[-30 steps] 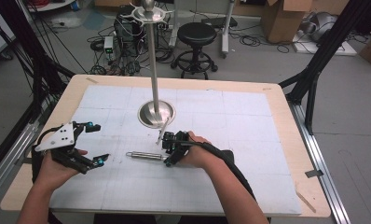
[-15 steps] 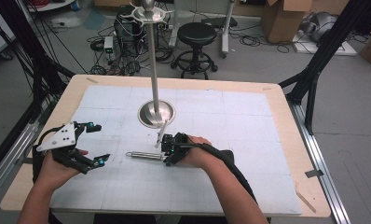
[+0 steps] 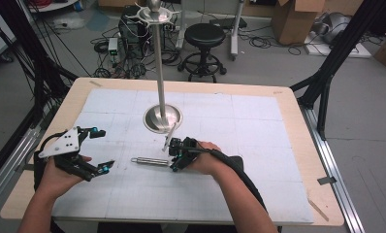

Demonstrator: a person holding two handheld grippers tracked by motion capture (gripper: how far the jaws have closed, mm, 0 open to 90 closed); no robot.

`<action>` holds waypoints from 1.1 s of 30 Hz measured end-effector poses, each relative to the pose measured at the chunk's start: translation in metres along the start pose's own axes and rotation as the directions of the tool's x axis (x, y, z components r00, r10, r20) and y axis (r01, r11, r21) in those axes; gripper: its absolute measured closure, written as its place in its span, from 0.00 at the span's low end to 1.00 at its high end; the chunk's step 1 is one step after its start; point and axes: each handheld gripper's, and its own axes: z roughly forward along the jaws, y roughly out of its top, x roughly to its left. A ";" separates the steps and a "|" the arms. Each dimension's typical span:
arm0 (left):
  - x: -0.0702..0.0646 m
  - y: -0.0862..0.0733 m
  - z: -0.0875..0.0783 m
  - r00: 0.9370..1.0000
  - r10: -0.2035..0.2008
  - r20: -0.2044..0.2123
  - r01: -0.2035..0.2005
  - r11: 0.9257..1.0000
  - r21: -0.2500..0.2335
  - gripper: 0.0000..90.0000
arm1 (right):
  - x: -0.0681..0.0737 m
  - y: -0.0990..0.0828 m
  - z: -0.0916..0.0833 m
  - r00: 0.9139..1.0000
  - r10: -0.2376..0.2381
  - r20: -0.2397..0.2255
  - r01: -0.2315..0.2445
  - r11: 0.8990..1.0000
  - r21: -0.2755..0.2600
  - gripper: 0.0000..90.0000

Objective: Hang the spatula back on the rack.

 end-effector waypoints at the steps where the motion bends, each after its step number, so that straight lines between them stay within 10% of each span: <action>1: 0.000 0.000 0.000 1.000 -0.001 0.000 0.001 1.000 0.000 0.02 | 0.000 0.000 -0.001 1.000 0.003 0.002 -0.003 1.000 -0.007 0.83; 11: 0.000 0.000 0.000 1.000 0.003 -0.002 -0.003 1.000 0.003 0.02 | -0.004 -0.012 -0.038 1.000 0.029 0.009 -0.027 0.986 -0.164 0.83; 26: 0.000 0.000 0.001 1.000 0.001 -0.005 -0.001 1.000 0.010 0.02 | -0.007 -0.039 -0.103 0.996 0.081 0.029 -0.059 0.890 -0.452 0.83; 33: -0.001 0.000 0.002 1.000 0.009 0.000 -0.009 1.000 0.014 0.02 | -0.009 -0.047 -0.127 0.994 0.094 0.059 -0.054 0.874 -0.483 0.83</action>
